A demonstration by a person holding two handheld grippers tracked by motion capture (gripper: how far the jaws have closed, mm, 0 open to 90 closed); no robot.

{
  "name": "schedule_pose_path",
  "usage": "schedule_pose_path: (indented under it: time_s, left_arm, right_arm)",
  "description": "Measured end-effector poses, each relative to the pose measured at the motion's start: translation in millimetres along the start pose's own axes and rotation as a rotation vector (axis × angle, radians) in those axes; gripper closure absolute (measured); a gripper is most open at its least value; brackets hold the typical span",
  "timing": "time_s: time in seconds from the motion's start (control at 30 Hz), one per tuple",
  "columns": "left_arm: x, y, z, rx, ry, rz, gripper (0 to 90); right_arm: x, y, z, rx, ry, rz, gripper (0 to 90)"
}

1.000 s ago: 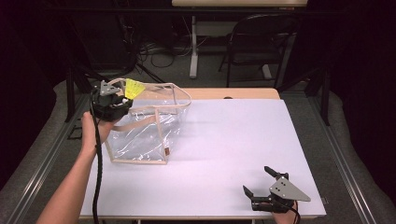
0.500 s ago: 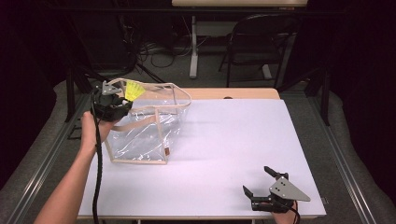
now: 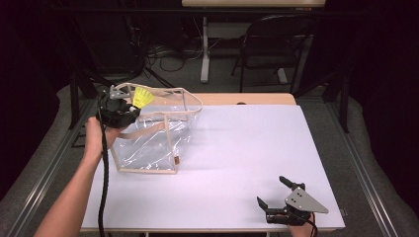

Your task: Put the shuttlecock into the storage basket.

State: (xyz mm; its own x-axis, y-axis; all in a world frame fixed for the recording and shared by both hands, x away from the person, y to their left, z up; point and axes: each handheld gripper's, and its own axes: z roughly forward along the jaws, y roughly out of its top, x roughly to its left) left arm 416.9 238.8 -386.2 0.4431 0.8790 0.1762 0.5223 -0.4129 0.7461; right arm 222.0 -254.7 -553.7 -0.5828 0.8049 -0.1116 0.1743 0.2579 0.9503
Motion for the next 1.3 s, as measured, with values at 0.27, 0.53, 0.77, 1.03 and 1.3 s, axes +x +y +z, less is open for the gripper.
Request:
schedule_pose_path:
  time_s: [0.27,0.53,0.77,1.03,1.3]
  left_arm:
    - [-1.2,0.7,0.0,0.009,0.003,0.008,63.9]
    - [-0.5,0.1,-1.2,0.004,0.007,0.007,63.5]
    - [-1.9,0.8,-2.7,-0.013,0.012,0.014,57.5]
    - [-8.0,1.6,-6.1,-0.048,-0.027,0.021,28.4]
    - [-15.4,-4.1,-15.8,-0.107,-0.057,0.030,15.7]
  right_arm:
    - [-0.1,-0.1,-0.2,0.002,0.002,0.001,1.8]
    - [-0.2,-0.1,-0.6,0.001,0.000,0.000,1.8]
    - [0.0,-0.2,-0.2,0.003,0.002,0.001,1.9]
    - [-0.9,-1.0,0.7,0.004,0.006,0.006,1.9]
    - [-0.6,-0.6,-0.3,0.003,0.009,0.006,1.9]
